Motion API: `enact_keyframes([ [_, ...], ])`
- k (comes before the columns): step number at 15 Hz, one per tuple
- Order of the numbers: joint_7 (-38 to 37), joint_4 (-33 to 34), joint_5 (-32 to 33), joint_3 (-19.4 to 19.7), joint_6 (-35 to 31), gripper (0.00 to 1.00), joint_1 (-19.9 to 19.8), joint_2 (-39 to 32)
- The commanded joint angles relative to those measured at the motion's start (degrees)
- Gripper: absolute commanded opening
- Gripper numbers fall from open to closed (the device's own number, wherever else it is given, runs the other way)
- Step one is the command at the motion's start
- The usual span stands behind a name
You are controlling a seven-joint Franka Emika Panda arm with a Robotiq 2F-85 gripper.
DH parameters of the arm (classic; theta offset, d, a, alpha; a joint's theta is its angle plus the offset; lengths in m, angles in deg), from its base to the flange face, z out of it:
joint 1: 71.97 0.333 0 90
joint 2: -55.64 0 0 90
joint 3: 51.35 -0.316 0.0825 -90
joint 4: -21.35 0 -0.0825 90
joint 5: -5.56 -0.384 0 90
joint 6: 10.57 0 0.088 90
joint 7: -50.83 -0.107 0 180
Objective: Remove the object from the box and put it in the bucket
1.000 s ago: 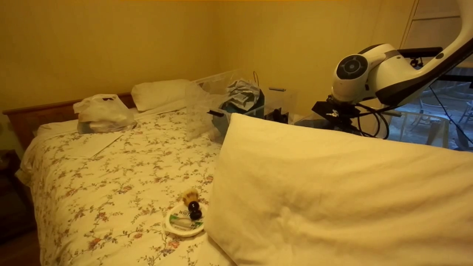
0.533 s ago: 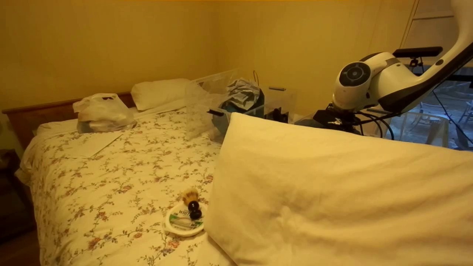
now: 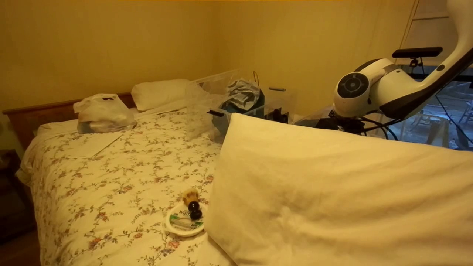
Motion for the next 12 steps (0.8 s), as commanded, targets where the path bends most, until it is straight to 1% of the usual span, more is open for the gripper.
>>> enact_keyframes([
  [1,0.13,0.06,-2.18,-0.2,6.69,0.01,0.59,-0.72],
  [2,1.09,-0.06,-3.24,0.22,5.86,0.01,0.51,-0.44],
  [3,1.79,0.06,-3.68,0.19,6.58,0.01,0.61,-0.81],
  [5,1.69,-0.01,-4.42,0.38,3.94,0.01,0.65,-0.81],
  [9,0.13,0.1,-3.08,0.15,-1.12,0.01,0.99,-1.33],
  [11,0.6,0.3,-3.0,0.09,-1.86,0.01,1.03,-2.19],
  [12,0.43,0.42,-2.61,-0.04,-0.82,0.01,1.04,-2.81],
])
